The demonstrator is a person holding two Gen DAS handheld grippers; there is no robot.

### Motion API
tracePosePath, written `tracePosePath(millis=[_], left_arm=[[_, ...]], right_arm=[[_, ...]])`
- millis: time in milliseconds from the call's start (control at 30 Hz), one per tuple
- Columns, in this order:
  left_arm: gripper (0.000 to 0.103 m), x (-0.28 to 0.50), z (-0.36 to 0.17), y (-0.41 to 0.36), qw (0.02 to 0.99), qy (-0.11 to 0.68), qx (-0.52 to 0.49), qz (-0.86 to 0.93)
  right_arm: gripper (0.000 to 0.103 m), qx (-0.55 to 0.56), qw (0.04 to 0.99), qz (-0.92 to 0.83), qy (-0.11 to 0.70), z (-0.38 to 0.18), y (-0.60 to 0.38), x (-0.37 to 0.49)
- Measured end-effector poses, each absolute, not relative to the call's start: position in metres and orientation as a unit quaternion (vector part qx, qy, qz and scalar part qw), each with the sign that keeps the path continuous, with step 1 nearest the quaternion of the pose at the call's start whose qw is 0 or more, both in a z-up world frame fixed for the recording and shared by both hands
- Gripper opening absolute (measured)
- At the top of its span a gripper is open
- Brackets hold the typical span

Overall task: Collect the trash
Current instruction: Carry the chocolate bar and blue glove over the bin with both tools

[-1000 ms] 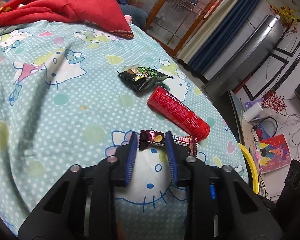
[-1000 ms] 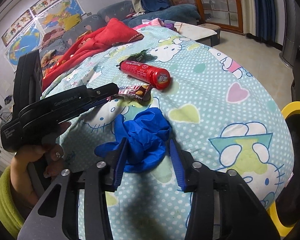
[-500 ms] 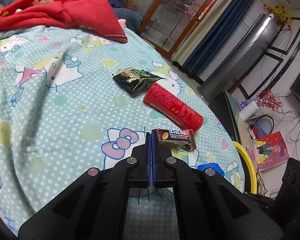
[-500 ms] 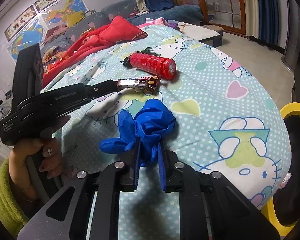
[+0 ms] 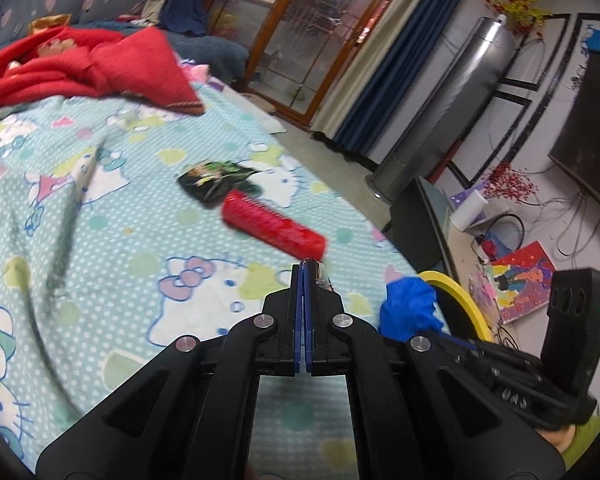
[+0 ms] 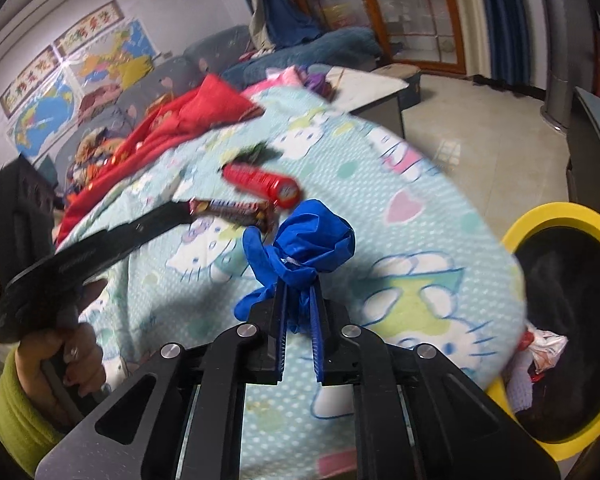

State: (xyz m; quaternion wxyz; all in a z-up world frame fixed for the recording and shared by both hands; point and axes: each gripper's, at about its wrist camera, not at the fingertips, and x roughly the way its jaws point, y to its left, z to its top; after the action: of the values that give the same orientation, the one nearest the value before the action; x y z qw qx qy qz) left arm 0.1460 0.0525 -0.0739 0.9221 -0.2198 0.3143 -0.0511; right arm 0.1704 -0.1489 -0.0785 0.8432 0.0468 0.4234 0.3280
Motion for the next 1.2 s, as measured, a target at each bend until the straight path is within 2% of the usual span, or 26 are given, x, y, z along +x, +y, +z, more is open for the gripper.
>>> tracePosePath(millis=[567,1200], left_arm=[[0.000,0.138,-0.040,0.002,0.933,0.290,-0.183,-0.113],[0.000,0.140,-0.037,-0.057,0.932,0.293,-0.133,-0.165]], right_arm=[[0.010,0.095,0.885,0.264,0.372,-0.048,-0.202,0.188],[0.010,0.148,0.908,0.172,0.353,-0.052,-0.275,0.198]])
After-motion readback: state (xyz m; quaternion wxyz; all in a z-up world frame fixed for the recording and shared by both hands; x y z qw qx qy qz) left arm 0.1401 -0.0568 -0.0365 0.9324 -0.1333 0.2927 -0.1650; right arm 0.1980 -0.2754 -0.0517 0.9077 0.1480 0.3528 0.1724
